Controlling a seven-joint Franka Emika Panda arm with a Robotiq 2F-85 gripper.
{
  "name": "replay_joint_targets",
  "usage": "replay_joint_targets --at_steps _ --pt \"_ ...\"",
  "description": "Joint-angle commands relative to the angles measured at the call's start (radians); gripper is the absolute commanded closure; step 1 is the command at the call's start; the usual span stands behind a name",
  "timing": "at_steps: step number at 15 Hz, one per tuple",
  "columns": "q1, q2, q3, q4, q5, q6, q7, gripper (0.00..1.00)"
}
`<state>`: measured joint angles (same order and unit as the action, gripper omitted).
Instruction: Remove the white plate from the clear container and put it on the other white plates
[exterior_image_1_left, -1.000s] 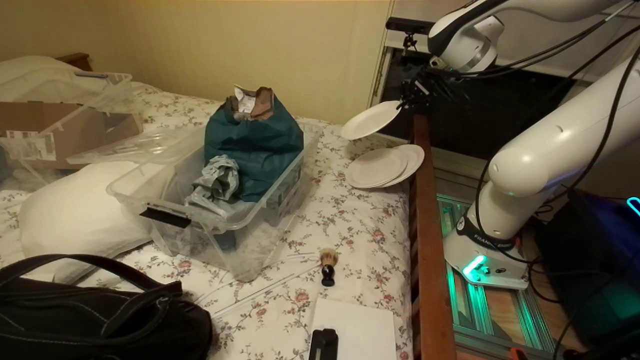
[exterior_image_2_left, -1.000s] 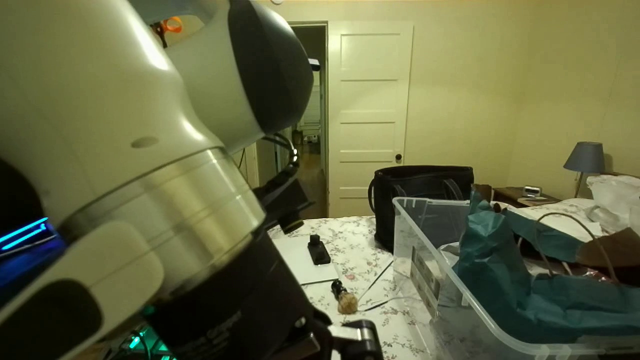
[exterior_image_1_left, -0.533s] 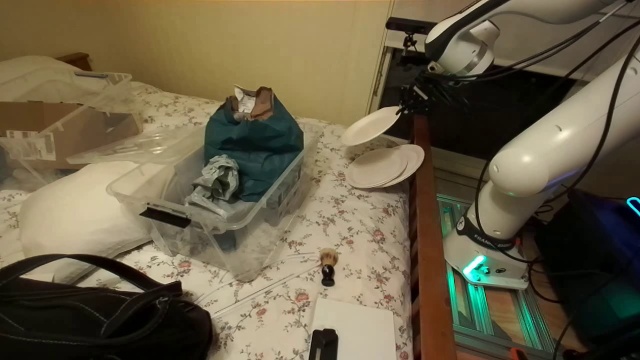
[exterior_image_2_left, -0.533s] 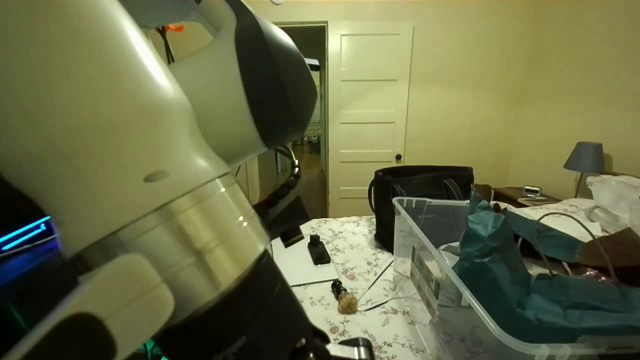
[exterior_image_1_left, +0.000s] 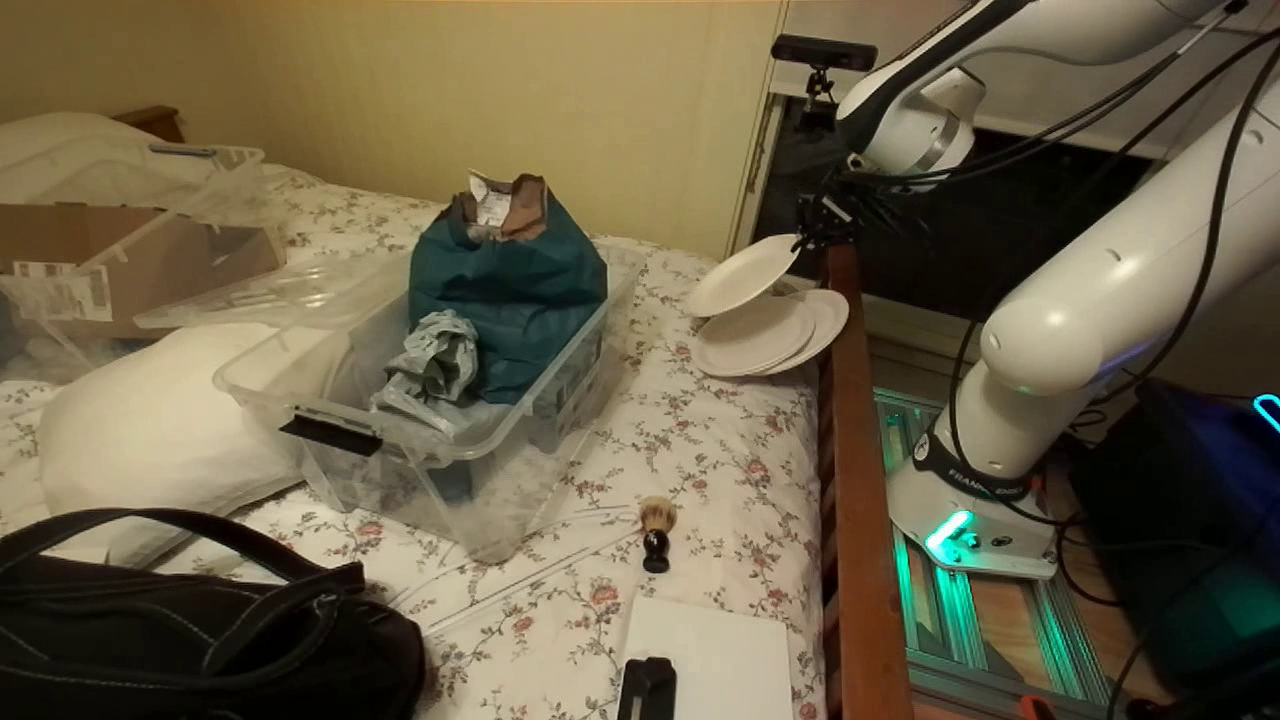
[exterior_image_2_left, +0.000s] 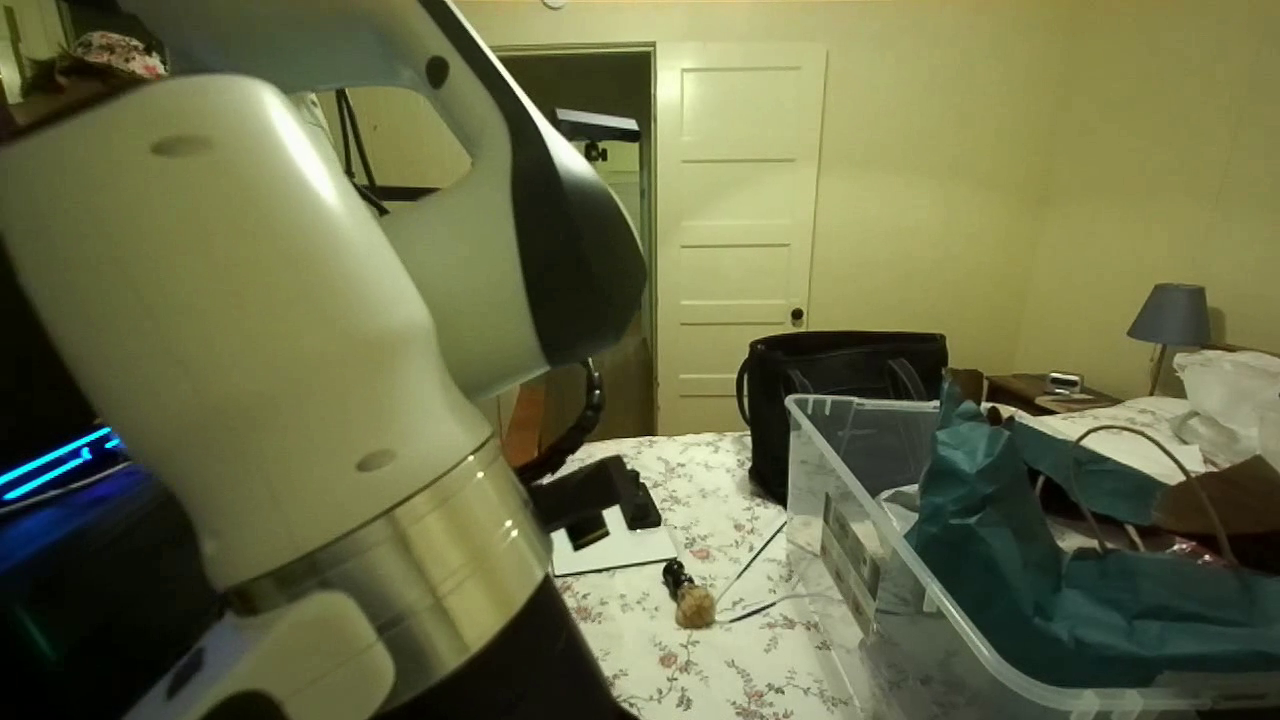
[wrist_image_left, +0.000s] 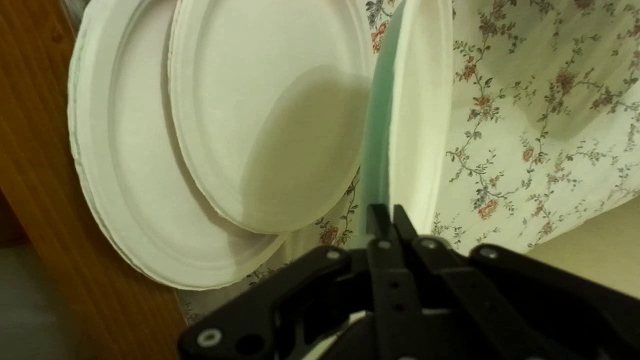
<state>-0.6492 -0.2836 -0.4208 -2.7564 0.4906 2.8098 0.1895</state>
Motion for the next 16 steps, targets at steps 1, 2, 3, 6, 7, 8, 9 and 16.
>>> replay_joint_targets --at_steps 1,2,3,6,7,8,9,16 --pt "0.044 0.057 0.001 0.0 0.061 0.088 -0.008 0.99" --pt "0.066 0.064 -0.007 0.0 0.091 0.1 -0.018 0.99" --pt "0.085 0.071 -0.013 0.0 0.124 0.104 -0.03 0.99" --pt "0.133 0.104 -0.01 0.0 0.226 0.099 -0.058 0.99" --pt "0.15 0.112 -0.009 0.0 0.263 0.095 -0.075 0.99" --pt "0.171 0.124 -0.008 0.0 0.305 0.117 -0.098 0.99" --pt "0.188 0.135 -0.007 0.0 0.343 0.126 -0.113 0.99" --pt "0.243 0.204 -0.01 0.001 0.537 0.134 -0.26 0.99"
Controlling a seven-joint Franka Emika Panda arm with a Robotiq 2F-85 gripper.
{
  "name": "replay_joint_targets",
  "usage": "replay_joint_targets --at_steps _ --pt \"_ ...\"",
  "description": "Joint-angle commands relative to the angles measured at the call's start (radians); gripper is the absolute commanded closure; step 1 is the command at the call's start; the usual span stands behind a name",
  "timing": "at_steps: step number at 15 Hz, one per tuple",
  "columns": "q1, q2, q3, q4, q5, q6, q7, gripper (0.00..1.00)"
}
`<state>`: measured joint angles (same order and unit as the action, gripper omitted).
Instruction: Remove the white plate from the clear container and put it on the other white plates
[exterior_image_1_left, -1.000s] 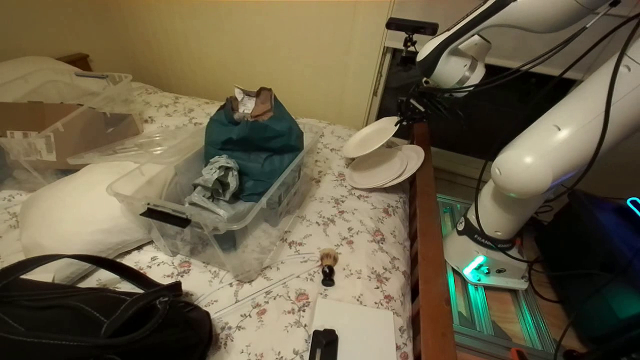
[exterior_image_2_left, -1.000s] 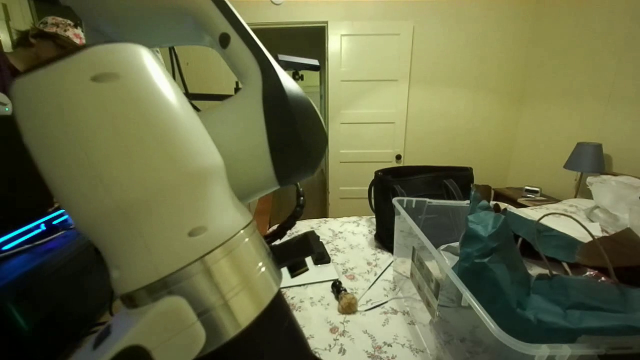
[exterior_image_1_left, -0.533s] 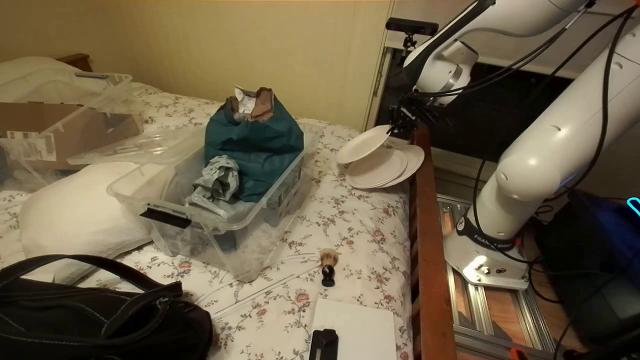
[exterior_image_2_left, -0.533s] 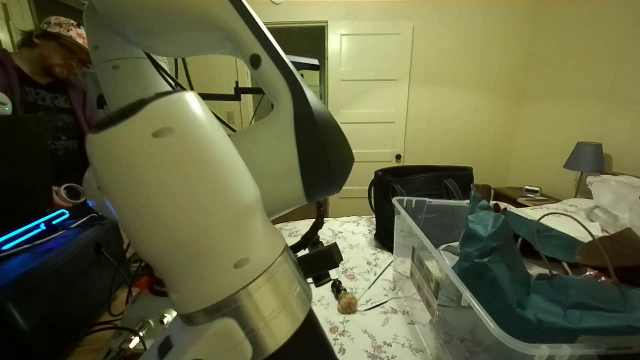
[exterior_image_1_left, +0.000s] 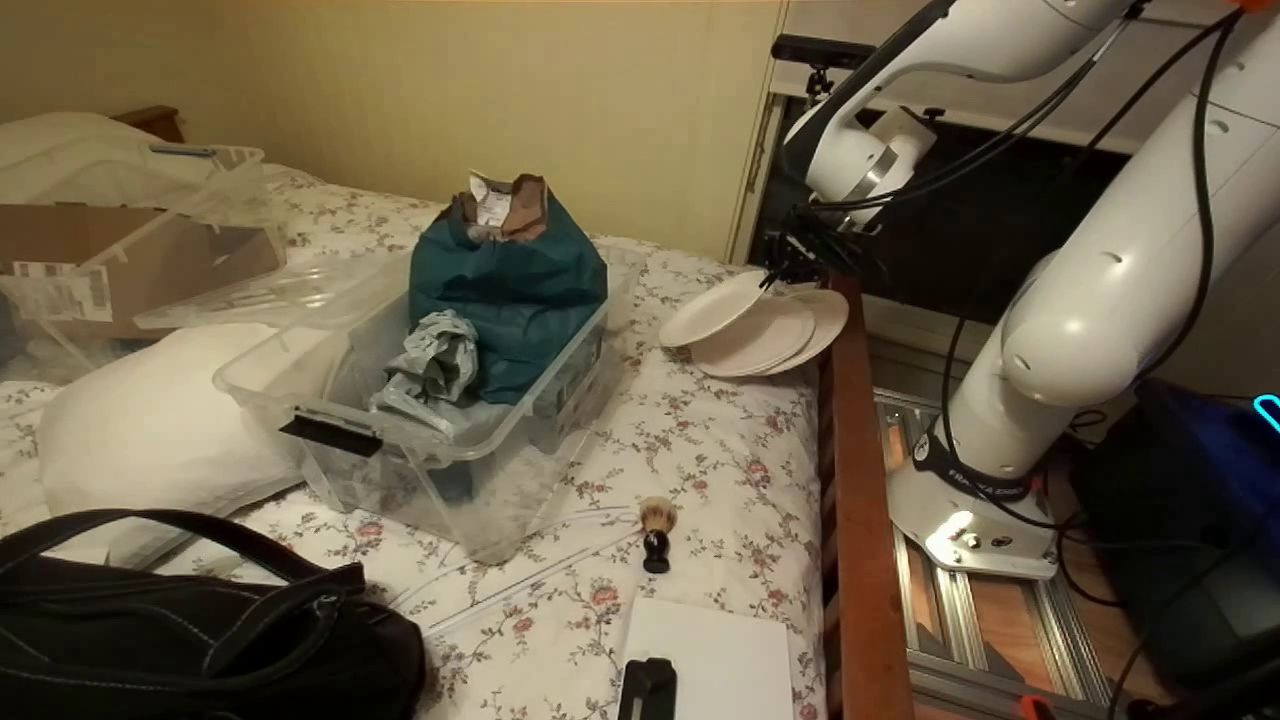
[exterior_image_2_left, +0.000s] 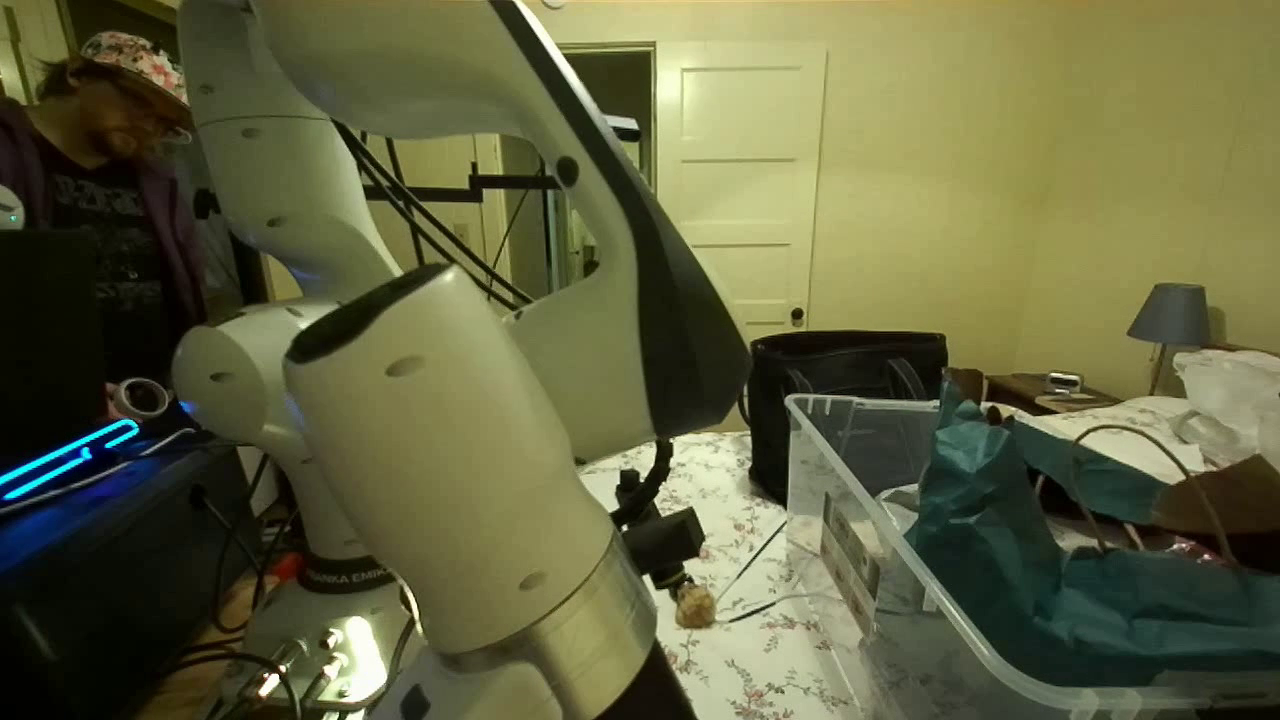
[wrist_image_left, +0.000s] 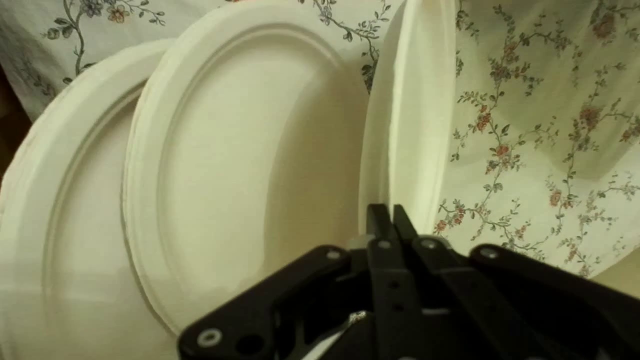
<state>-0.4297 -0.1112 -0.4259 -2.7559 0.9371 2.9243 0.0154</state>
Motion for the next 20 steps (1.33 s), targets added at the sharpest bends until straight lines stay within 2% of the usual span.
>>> replay_joint_targets --at_steps 1,2,3,4,8,14,18,20 --pt "0.025 0.038 -0.004 0.0 0.115 0.017 -0.112 0.99" --pt "0.025 0.045 -0.003 0.0 0.133 0.019 -0.137 0.99" --pt "0.022 0.054 -0.003 0.0 0.144 0.019 -0.155 0.72" --pt "0.019 0.056 -0.003 0.0 0.153 0.018 -0.172 0.71" --pt "-0.002 0.044 -0.007 0.0 0.104 0.018 -0.187 0.45" --pt "-0.066 0.069 0.001 0.005 -0.149 0.194 -0.2 0.02" --pt "-0.114 0.017 0.017 0.011 -0.231 0.196 -0.287 0.0" --pt "-0.128 -0.055 0.035 -0.034 -0.274 0.216 -0.305 0.0"
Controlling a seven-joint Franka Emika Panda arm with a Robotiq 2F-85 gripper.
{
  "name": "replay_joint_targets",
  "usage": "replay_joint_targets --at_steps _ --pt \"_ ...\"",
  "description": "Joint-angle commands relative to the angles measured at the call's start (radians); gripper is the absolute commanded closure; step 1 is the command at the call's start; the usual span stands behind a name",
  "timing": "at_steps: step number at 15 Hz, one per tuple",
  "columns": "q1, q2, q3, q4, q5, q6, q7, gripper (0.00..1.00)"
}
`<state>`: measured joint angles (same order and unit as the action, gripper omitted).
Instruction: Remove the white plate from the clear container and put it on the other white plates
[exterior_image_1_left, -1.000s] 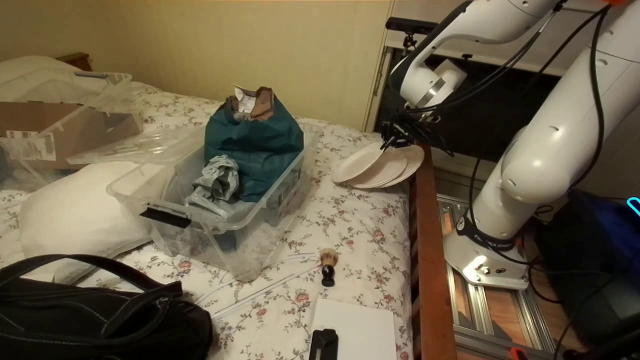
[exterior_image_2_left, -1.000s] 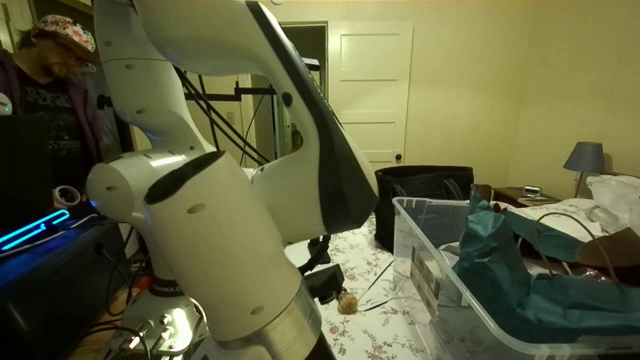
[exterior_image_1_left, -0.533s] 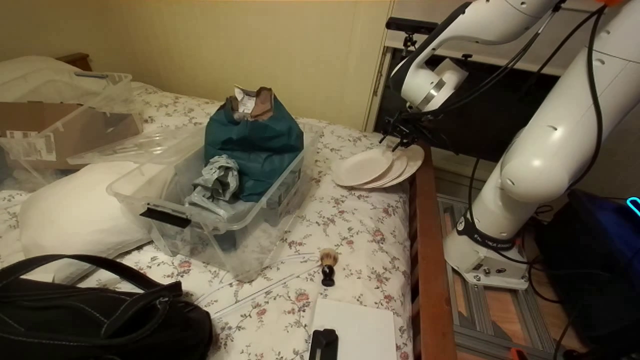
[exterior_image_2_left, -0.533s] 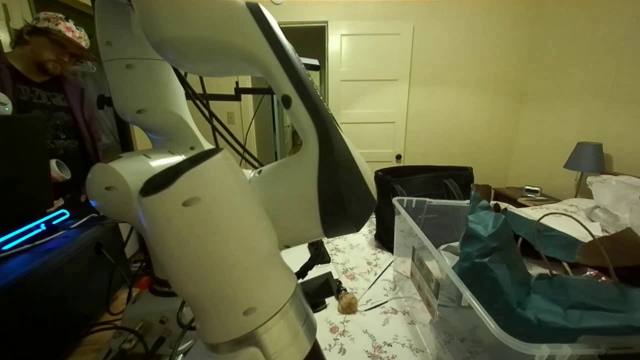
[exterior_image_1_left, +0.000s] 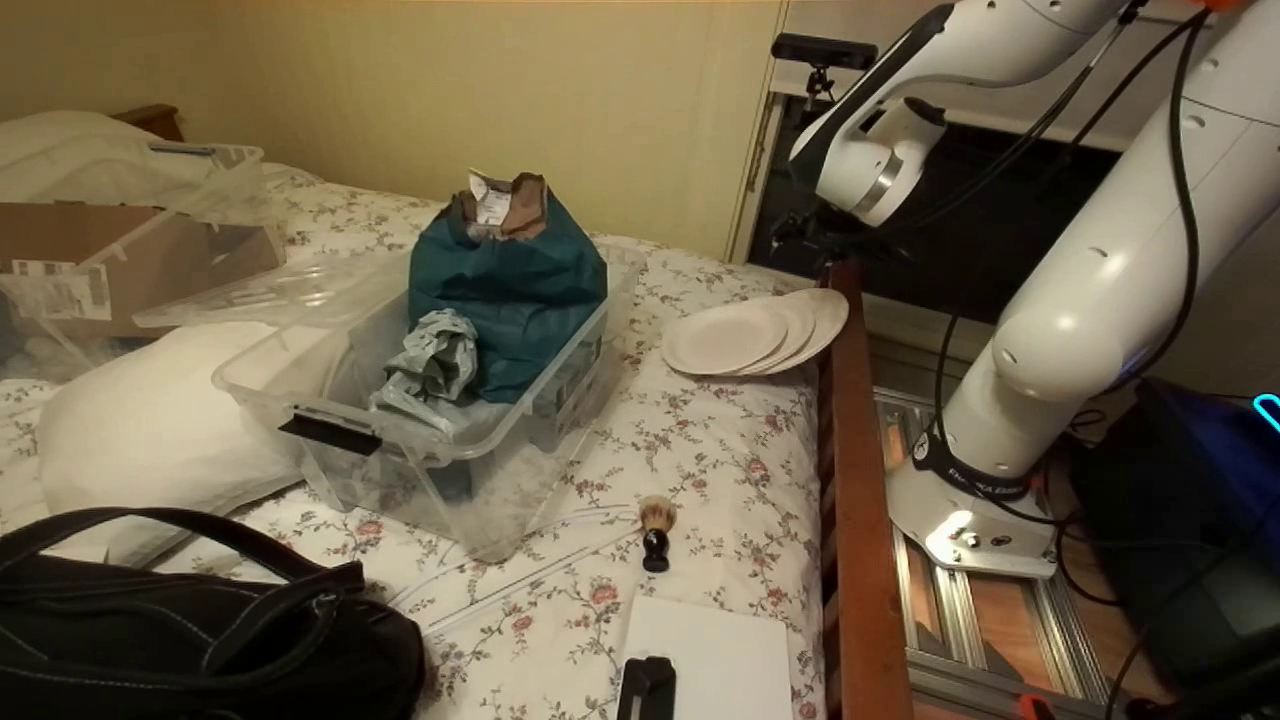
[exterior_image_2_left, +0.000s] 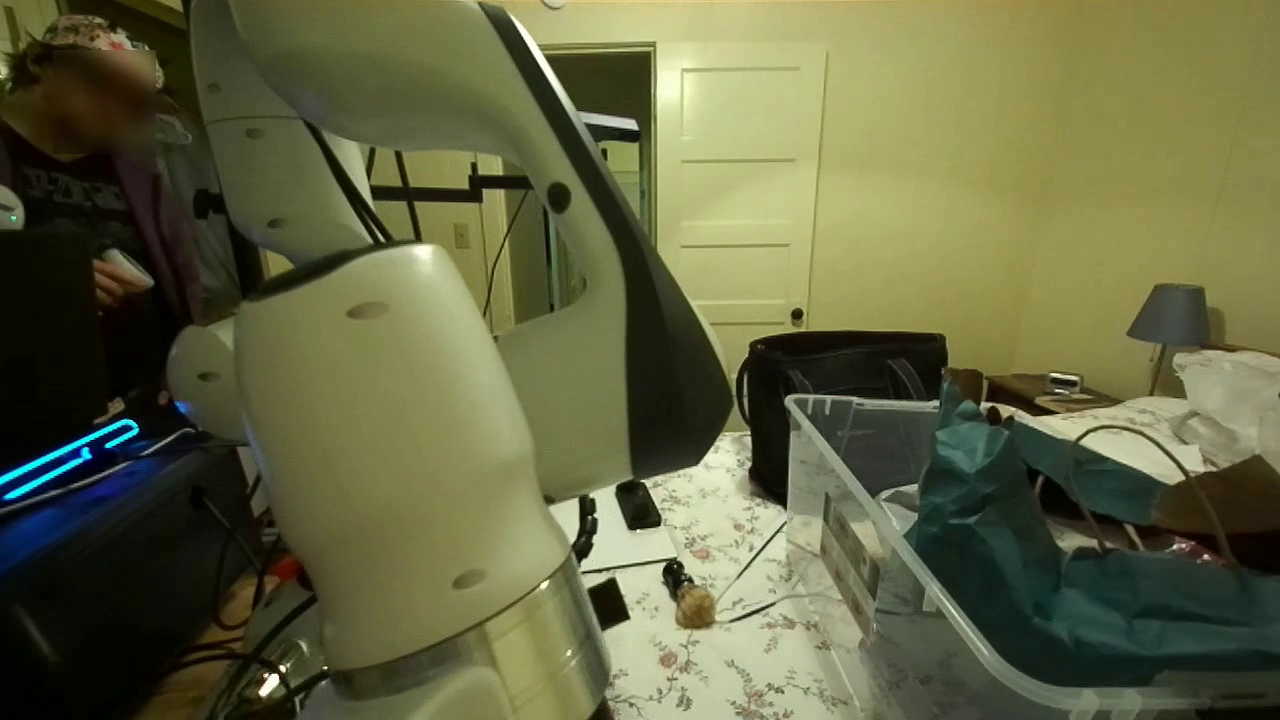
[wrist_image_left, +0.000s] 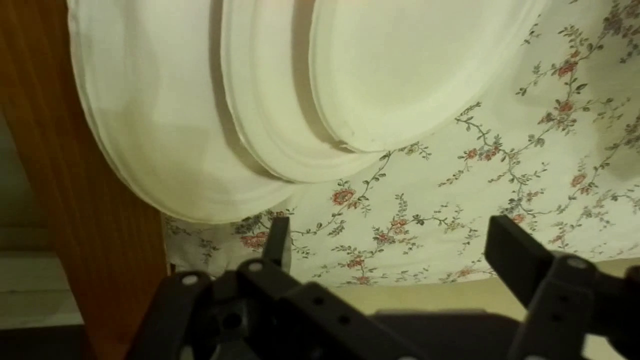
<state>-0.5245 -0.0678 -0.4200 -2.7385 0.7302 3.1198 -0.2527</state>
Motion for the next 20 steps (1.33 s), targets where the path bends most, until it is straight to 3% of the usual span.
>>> replay_joint_targets --at_steps 1,7,10,12,14,15,16,17,18,19,20 --pt "-0.045 -0.095 0.04 -0.02 -0.058 -0.013 -0.068 0.0" --pt "-0.137 -0.31 0.147 -0.038 -0.162 -0.127 -0.212 0.0" --pt "-0.233 -0.419 0.224 -0.006 -0.266 -0.289 -0.255 0.0" --pt "-0.298 -0.564 0.271 -0.066 -0.384 -0.373 -0.257 0.0" --pt "-0.353 -0.637 0.302 -0.005 -0.446 -0.509 -0.3 0.0" --pt "-0.364 -0.719 0.301 -0.053 -0.484 -0.548 -0.314 0.0" --pt "-0.314 -0.772 0.227 -0.056 -0.619 -0.606 -0.257 0.0" --pt "-0.397 -0.797 0.291 -0.037 -0.578 -0.702 -0.326 0.0" --pt "-0.396 -0.816 0.278 -0.005 -0.604 -0.791 -0.318 0.0" --pt "-0.33 -0.841 0.2 -0.004 -0.72 -0.866 -0.233 0.0" --pt "-0.328 -0.87 0.188 0.011 -0.747 -0.954 -0.223 0.0"
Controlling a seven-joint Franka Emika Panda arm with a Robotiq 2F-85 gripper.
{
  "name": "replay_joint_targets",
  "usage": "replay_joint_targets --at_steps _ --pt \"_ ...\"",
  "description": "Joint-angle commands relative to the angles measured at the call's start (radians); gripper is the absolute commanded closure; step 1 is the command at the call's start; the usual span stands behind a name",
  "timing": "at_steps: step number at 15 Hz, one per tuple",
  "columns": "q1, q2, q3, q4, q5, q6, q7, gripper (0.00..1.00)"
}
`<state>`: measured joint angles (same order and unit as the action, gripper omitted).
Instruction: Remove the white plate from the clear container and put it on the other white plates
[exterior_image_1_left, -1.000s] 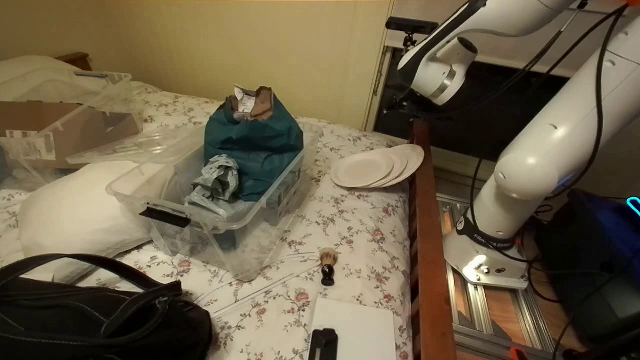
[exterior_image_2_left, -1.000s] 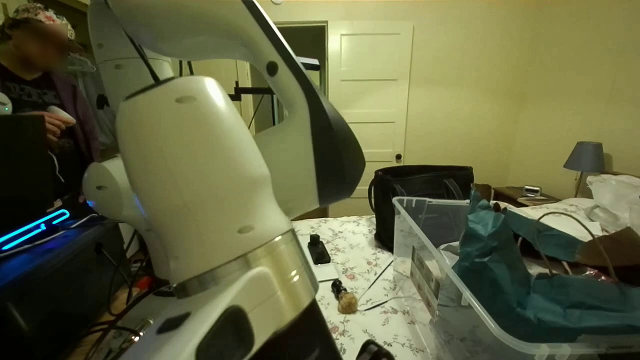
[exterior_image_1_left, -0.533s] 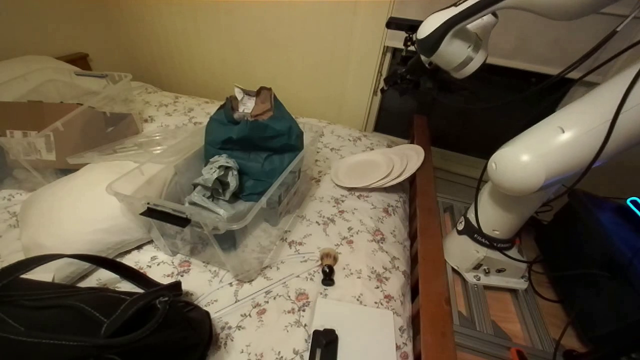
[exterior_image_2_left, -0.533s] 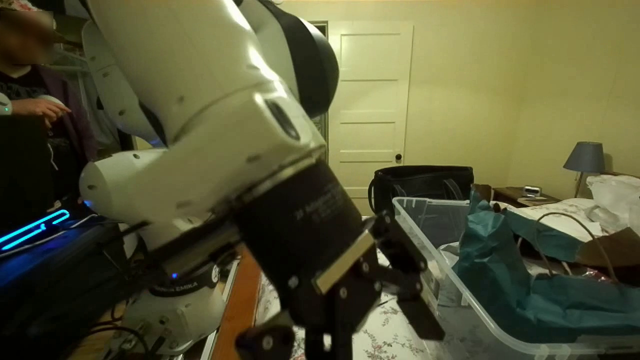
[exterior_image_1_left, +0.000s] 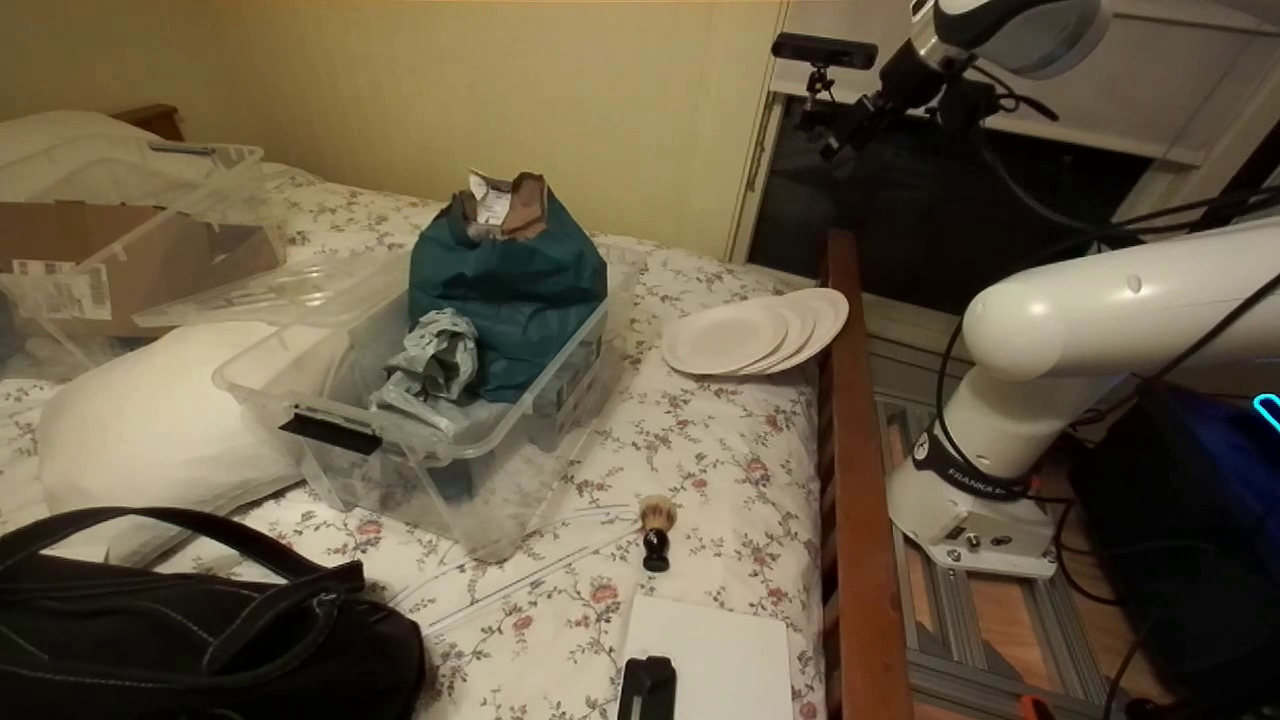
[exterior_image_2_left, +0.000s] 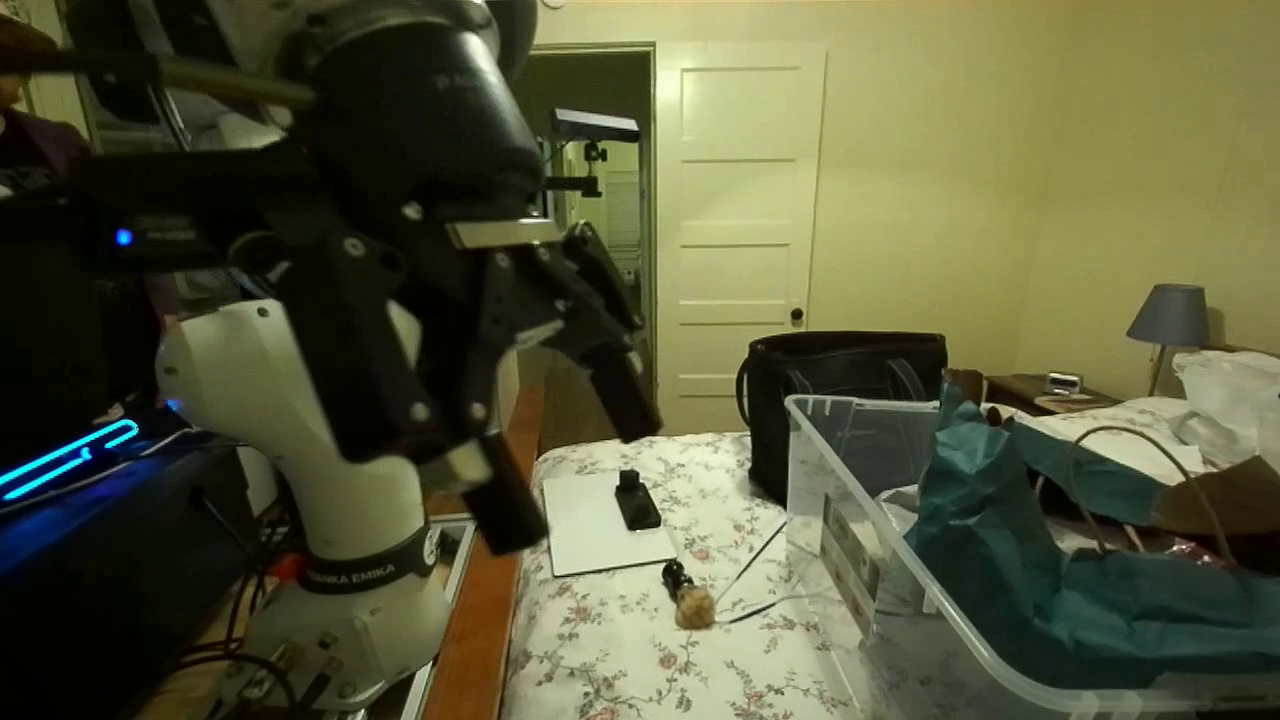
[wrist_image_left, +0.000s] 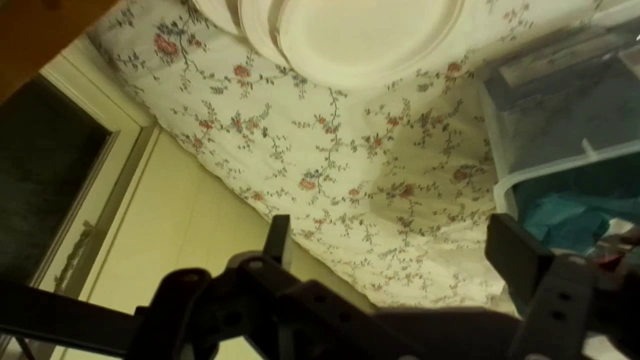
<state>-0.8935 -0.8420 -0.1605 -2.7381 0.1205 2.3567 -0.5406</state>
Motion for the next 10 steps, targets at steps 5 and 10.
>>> replay_joint_targets --at_steps 5,10 --pt "0.097 -0.115 -0.132 0.024 -0.212 -0.253 0.119 0.0" --pt "0.099 -0.114 -0.132 0.023 -0.213 -0.254 0.122 0.0"
